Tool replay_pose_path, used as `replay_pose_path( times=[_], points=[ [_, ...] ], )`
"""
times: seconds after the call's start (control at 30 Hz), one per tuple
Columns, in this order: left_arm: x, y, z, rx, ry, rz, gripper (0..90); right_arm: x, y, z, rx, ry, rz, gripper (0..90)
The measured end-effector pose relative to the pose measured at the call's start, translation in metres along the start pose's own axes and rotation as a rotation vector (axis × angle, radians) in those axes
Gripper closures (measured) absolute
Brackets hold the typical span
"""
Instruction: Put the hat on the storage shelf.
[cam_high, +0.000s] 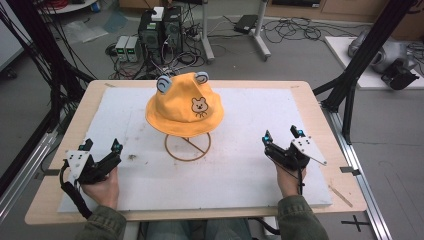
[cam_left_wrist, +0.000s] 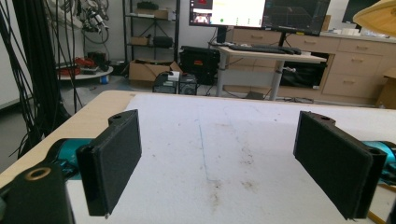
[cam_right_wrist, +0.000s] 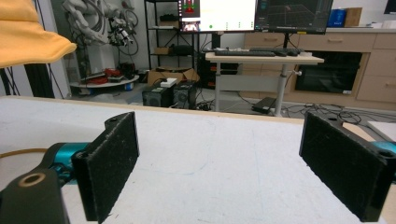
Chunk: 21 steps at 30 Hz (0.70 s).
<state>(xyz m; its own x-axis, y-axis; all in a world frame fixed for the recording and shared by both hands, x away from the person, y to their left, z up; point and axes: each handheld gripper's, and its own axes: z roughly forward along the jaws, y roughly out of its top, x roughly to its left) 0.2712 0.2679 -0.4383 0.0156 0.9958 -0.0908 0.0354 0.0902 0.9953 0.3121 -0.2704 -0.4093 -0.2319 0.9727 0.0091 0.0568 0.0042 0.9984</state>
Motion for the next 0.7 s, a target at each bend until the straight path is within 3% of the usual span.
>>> replay_pose_path(
  times=[0.7],
  points=[
    [0.0022,-0.0005,0.0000,0.007,0.007,0.002,15.5,-0.0022,-0.0022,0.0019,0.027,-0.004,0.025,11.7]
  ],
)
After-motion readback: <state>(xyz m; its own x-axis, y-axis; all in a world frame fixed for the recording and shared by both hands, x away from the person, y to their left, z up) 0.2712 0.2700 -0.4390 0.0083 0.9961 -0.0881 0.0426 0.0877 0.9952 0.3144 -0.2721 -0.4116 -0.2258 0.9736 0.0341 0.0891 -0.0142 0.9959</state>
